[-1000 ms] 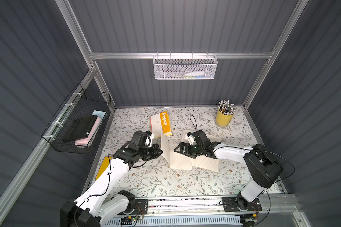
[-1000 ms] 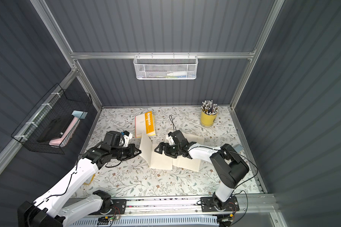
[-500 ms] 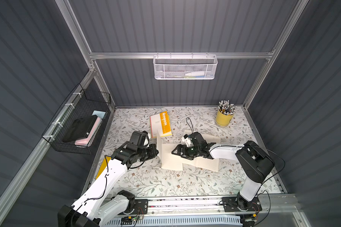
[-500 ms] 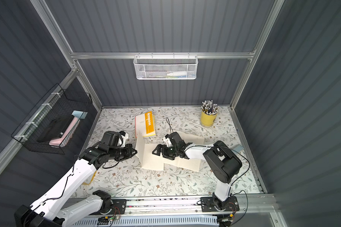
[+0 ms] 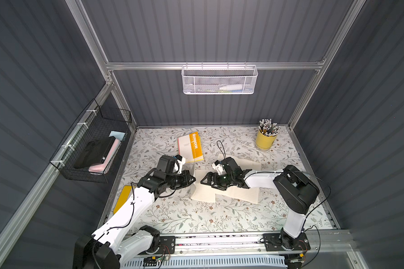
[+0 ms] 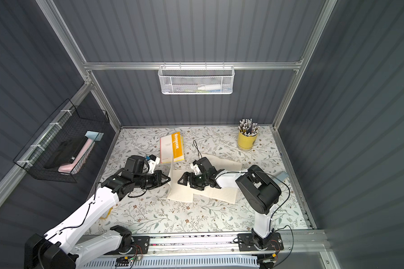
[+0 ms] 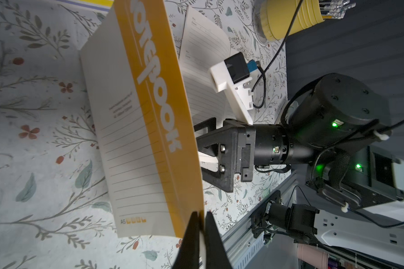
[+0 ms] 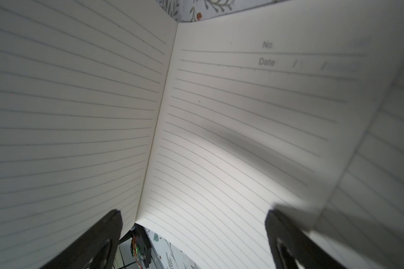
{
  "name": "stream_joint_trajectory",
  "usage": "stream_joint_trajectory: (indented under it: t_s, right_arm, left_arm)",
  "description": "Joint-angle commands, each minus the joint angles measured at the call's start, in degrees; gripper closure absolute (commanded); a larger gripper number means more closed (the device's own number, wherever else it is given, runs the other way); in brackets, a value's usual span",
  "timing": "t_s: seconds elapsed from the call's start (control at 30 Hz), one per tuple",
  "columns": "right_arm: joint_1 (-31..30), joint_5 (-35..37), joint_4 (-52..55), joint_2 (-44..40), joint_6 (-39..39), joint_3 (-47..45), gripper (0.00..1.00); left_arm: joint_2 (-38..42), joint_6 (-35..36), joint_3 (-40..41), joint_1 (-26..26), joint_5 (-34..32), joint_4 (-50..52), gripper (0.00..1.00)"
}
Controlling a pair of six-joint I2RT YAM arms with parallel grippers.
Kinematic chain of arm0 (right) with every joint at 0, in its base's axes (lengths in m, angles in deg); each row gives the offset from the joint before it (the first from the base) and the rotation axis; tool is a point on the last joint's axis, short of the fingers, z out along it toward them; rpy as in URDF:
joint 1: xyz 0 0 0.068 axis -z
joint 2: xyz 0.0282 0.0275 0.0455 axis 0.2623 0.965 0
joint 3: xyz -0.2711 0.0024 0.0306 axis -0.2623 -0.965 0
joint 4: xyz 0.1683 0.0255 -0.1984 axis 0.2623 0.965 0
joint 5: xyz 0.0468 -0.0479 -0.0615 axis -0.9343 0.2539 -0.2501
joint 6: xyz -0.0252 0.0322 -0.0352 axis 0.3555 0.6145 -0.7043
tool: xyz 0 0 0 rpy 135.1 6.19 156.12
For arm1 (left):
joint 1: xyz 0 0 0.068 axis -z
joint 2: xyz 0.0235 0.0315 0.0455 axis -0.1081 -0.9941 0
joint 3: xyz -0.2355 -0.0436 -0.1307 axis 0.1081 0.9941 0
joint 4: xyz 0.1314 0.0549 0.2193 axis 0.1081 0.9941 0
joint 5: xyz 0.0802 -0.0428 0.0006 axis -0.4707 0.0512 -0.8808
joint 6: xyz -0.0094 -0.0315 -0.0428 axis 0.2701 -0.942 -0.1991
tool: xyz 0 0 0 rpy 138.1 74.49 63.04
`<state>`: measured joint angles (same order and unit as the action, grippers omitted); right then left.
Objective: Close the notebook
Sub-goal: Close the notebook at the center of the board.
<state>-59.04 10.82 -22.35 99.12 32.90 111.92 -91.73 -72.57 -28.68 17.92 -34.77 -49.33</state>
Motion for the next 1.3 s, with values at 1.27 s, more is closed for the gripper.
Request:
stream_joint_trajectory:
  t_s: [1.27]
  right_arm:
    - [-0.2, 0.6, 2.4, 0.1, -0.7, -0.2, 0.01]
  left_arm:
    - [-8.8, 12.6, 5.4, -35.1, -10.7, -2.0, 0.47]
